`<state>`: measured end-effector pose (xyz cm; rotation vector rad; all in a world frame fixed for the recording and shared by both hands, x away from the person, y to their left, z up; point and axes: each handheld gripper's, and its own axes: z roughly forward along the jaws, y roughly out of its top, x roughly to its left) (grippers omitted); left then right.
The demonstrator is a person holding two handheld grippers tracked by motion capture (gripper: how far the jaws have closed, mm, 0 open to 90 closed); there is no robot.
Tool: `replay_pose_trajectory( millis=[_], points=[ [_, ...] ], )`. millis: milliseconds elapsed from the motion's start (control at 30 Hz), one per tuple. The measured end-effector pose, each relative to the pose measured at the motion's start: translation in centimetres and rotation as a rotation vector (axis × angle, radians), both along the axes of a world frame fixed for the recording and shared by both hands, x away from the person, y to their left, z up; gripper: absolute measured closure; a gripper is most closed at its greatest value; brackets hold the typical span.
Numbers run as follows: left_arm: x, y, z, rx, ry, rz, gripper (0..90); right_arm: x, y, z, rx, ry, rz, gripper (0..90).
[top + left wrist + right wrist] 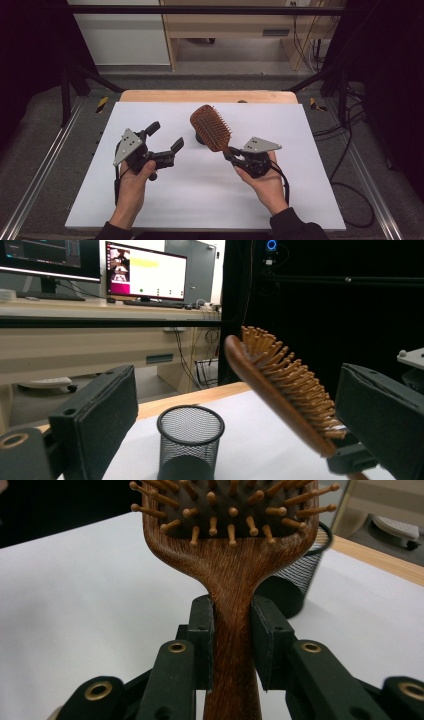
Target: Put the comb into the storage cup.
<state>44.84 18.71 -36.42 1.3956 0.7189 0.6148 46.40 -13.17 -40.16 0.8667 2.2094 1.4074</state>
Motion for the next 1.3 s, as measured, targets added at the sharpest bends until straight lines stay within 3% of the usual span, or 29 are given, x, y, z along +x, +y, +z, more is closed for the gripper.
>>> replay_pose_trajectory(
  millis=[33, 133, 267, 633, 833, 1300],
  points=[
    [-0.1, -0.1, -0.1, 0.014, 0.009, -0.009, 3.9, -0.1, 0.4, -0.1, 0.000, -0.005, 0.006, 72.7],
    [-0.5, -0.3, -0.5, -0.019, 0.035, -0.028, 3.7, -0.4, 1.4, -0.3, 0.000, -0.007, 0.027, 72.7],
    [-0.7, -0.6, -1.0, -0.026, 0.065, -0.054, 3.5, -0.8, 2.4, -0.5, -0.012, -0.025, 0.050, 72.7],
    [-0.7, -1.5, -2.2, -0.023, 0.123, -0.081, 3.5, -1.7, 3.2, -1.0, -0.030, -0.057, 0.081, 72.7],
    [-0.6, -1.6, -2.3, -0.064, 0.161, -0.110, 3.7, -2.2, 3.9, -1.0, -0.048, -0.073, 0.098, 72.7],
    [-0.2, -0.7, -2.3, -0.148, 0.205, -0.115, 4.9, -2.9, 5.3, -1.4, -0.103, -0.102, 0.123, 72.7]
  ],
)
